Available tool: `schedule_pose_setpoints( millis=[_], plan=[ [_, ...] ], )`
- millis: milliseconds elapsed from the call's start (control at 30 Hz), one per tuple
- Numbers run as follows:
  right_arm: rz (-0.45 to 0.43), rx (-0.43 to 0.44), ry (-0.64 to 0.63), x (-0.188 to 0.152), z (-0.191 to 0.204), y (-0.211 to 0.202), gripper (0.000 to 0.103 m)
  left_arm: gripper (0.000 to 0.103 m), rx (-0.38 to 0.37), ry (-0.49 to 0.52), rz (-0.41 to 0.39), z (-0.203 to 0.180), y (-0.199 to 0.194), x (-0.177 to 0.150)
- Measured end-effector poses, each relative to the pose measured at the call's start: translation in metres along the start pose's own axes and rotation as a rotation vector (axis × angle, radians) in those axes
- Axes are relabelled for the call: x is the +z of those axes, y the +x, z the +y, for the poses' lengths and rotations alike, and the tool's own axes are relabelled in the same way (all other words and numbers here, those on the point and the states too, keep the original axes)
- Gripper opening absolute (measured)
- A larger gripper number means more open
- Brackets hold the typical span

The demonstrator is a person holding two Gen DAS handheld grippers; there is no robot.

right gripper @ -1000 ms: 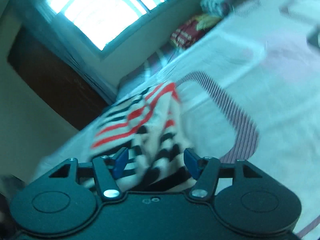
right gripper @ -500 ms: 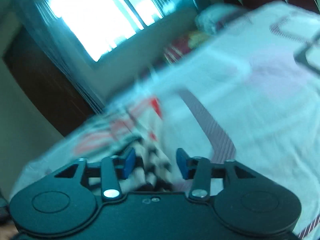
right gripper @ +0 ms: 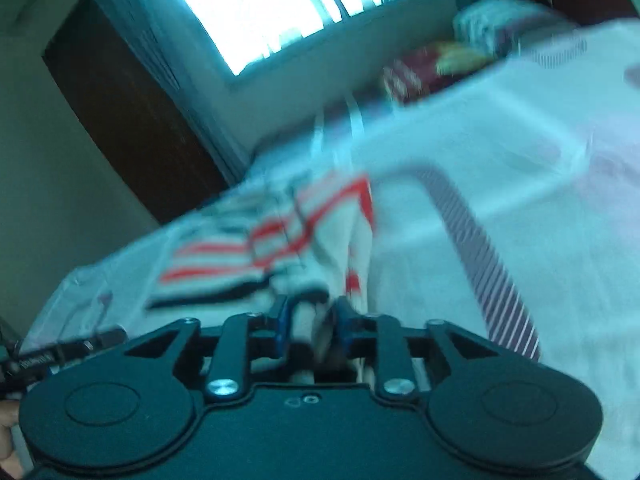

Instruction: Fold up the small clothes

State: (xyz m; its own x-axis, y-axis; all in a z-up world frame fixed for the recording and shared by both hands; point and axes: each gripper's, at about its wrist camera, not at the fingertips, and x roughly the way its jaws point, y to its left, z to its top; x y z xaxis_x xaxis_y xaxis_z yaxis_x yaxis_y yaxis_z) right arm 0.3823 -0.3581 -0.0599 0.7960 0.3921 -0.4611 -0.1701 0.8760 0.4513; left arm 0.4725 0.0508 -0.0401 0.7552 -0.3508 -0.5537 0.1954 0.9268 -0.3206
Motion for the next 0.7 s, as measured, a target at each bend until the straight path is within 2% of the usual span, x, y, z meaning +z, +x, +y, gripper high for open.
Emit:
schedule_pose_setpoints(
  millis=[67, 167, 267, 367, 433, 500, 533, 567, 633, 667, 700],
  plan=[
    [0.032, -0.022, 0.044, 0.015, -0.009, 0.017, 0.041, 0.076, -0.041, -0.016, 0.003, -0.001, 0.011, 0.01],
    [0.104, -0.044, 0.104, 0.031, -0.029, 0.059, 0.041, 0.076, -0.047, -0.011, 0.035, -0.002, 0.039, 0.023],
    [0.14, 0.005, 0.126, 0.039, -0.037, 0.087, 0.038, 0.076, -0.066, -0.001, 0.075, -0.004, 0.063, 0.029],
    [0.137, 0.021, 0.033, 0.039, -0.028, 0.095, 0.03, 0.076, -0.076, 0.003, 0.088, -0.003, 0.076, 0.031],
    [0.067, -0.018, -0.17, 0.037, -0.002, 0.095, 0.012, 0.076, -0.074, 0.008, 0.086, -0.003, 0.078, 0.029],
    [-0.005, -0.025, -0.373, 0.031, 0.024, 0.088, 0.011, 0.076, -0.062, 0.016, 0.082, -0.005, 0.076, 0.024],
    [-0.022, -0.017, -0.413, 0.03, 0.029, 0.088, 0.011, 0.076, -0.052, 0.026, 0.074, -0.007, 0.075, 0.022],
    [-0.008, -0.023, -0.411, 0.031, 0.027, 0.094, 0.011, 0.076, -0.04, 0.032, 0.064, -0.008, 0.073, 0.019],
    [0.105, -0.077, -0.344, 0.031, 0.006, 0.119, 0.013, 0.077, -0.027, 0.036, 0.075, -0.008, 0.074, 0.016],
    [0.105, -0.058, -0.287, 0.033, -0.002, 0.12, 0.013, 0.077, -0.023, 0.04, 0.075, -0.009, 0.073, 0.016],
    [0.111, -0.06, -0.251, 0.039, -0.005, 0.118, 0.018, 0.077, -0.02, 0.055, 0.073, -0.01, 0.072, 0.016]
  ],
)
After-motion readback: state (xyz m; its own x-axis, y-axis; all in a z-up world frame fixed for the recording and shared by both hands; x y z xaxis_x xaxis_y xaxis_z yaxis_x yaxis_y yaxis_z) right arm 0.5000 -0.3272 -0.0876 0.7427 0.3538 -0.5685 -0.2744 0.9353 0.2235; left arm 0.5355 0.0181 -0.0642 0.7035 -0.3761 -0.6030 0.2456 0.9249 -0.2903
